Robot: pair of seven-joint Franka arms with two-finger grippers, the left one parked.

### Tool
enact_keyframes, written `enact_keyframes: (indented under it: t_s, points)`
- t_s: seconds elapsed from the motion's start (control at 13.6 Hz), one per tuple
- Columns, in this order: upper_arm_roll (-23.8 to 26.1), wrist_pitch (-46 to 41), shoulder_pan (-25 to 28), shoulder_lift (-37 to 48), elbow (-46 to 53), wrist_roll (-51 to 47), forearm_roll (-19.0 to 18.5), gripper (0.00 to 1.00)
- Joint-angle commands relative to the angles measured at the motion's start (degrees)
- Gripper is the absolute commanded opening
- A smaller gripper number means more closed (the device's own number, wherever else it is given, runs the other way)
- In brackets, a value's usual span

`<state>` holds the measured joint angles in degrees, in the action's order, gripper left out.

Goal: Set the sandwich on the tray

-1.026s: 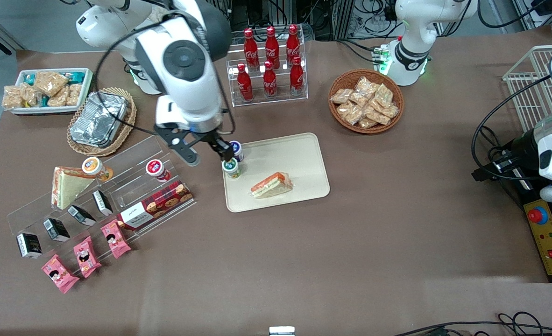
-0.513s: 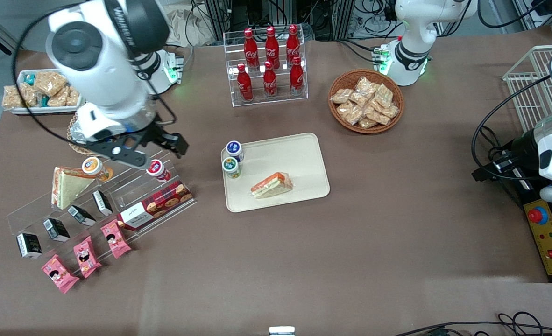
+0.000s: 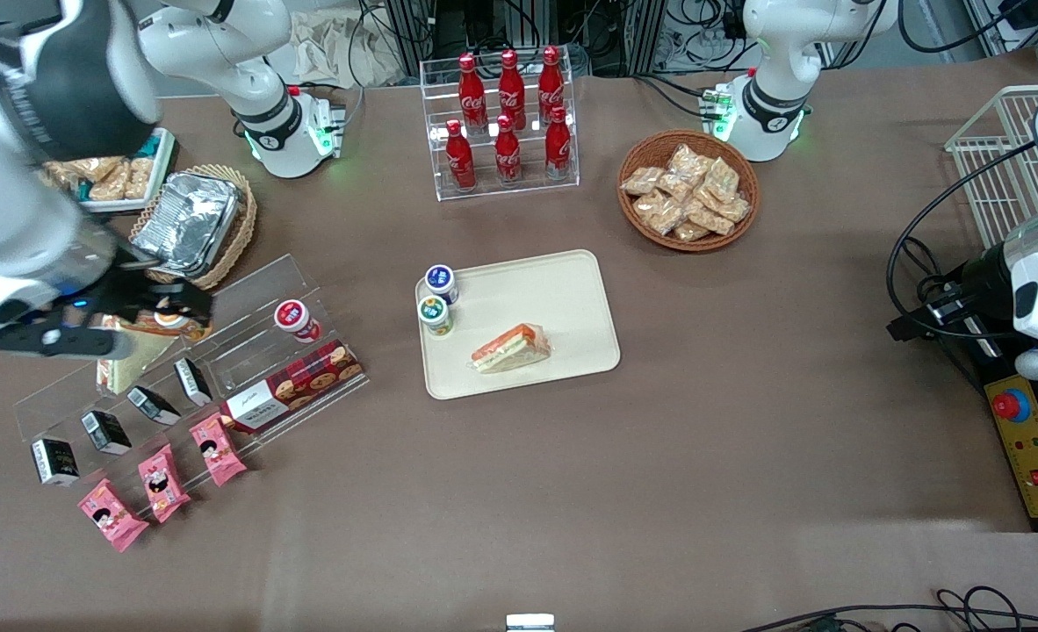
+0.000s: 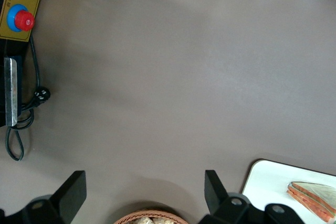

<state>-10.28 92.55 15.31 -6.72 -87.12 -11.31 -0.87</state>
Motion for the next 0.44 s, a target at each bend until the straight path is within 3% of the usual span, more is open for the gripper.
enact_keyframes:
  t_s: [0.0, 0.37]
  points:
    - [0.7, 1.6, -4.3, 0.5, -0.1, 1.6, 0.3, 0.99]
    - [0.2, 4.4, -7.7, 0.2, 0.0, 9.1, 0.9, 0.99]
